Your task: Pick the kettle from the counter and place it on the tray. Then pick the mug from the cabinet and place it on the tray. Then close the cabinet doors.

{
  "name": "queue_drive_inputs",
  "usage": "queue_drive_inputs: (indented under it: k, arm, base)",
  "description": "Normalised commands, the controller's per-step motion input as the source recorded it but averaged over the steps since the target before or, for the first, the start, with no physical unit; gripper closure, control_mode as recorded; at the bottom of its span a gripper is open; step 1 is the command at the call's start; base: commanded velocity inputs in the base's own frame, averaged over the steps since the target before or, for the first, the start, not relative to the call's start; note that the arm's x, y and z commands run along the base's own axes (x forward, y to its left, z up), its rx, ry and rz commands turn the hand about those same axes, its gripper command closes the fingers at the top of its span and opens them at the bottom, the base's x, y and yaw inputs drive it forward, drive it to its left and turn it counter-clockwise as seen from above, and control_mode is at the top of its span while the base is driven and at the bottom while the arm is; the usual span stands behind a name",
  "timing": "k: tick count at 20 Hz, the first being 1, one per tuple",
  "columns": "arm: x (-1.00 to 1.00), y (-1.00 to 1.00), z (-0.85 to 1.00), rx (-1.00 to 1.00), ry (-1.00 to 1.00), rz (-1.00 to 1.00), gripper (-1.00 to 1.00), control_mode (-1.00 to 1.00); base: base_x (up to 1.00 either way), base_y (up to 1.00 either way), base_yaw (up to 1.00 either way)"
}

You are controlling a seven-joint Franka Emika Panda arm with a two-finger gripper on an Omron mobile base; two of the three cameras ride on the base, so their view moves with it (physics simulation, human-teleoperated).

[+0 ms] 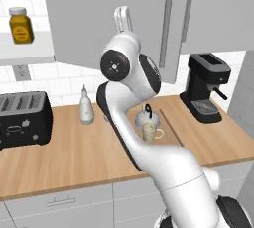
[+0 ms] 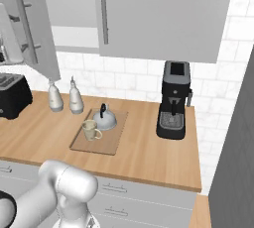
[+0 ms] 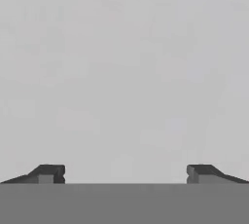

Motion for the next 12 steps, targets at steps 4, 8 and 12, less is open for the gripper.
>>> queue_drive_inputs:
  k: [4, 8, 12]
  arm:
    - [0.91, -0.32, 0.08, 0.11, 0.00, 0.17, -1.00, -1.00]
    - [0.94, -0.29, 0.01, 0.10, 0.00, 0.17, -1.00, -1.00]
    - [1.00, -0.21, -0.01, 0.04, 0.00, 0.15, -1.00, -1.00]
  base:
    - [0.00, 0.00, 0.00]
    - [0.00, 0.00, 0.00]
    - [0.00, 0.00, 0.00]
